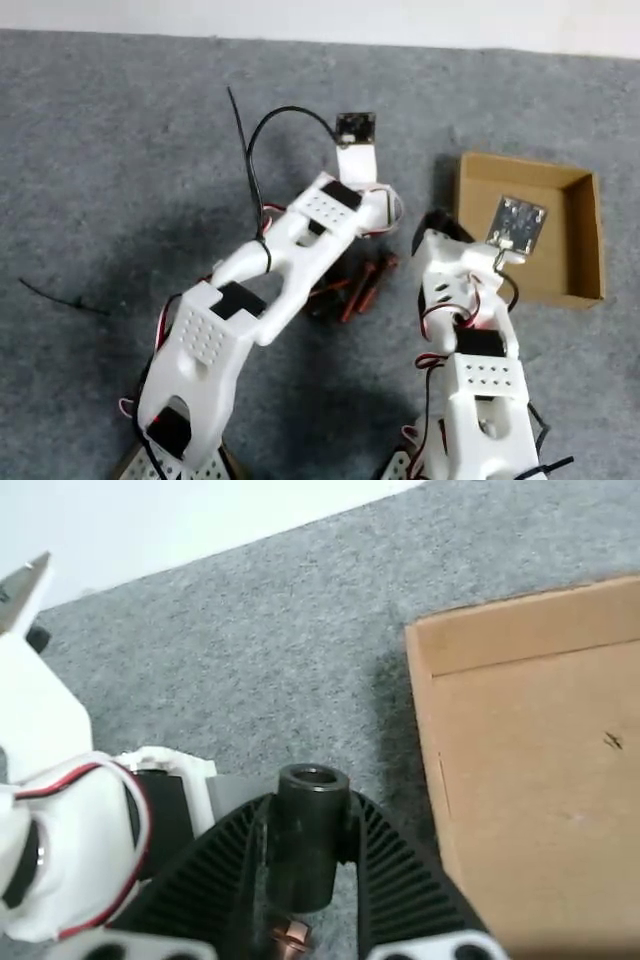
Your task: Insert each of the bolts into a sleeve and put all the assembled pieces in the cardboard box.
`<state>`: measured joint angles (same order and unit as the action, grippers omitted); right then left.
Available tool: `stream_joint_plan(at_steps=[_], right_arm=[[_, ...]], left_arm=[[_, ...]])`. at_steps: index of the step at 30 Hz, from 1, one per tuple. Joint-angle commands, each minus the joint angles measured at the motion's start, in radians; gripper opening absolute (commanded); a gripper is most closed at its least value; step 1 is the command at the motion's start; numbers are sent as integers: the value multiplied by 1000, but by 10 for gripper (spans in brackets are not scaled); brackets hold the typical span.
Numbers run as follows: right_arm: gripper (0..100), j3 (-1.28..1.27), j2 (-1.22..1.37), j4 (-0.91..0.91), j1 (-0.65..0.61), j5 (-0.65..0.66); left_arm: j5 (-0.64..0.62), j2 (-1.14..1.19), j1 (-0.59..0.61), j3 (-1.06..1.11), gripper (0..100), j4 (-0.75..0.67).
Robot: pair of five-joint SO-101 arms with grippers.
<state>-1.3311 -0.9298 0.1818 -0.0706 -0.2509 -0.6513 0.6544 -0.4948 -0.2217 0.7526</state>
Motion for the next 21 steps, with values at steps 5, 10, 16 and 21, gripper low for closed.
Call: stream_joint_plan(at_steps=[5, 10, 16, 21], right_arm=[[4, 19, -22, -35, 4, 12], [5, 19, -22, -35, 4, 12], [5, 19, -22, -35, 4, 12], [5, 19, -22, -35, 4, 12]], left_arm=[[-9, -19, -18, -36, 224, -72], [-104, -19, -15, -25, 221, -107], [-229, -27, -1, -25, 221, -106], [-348, -19, 56, -36, 221, -83]])
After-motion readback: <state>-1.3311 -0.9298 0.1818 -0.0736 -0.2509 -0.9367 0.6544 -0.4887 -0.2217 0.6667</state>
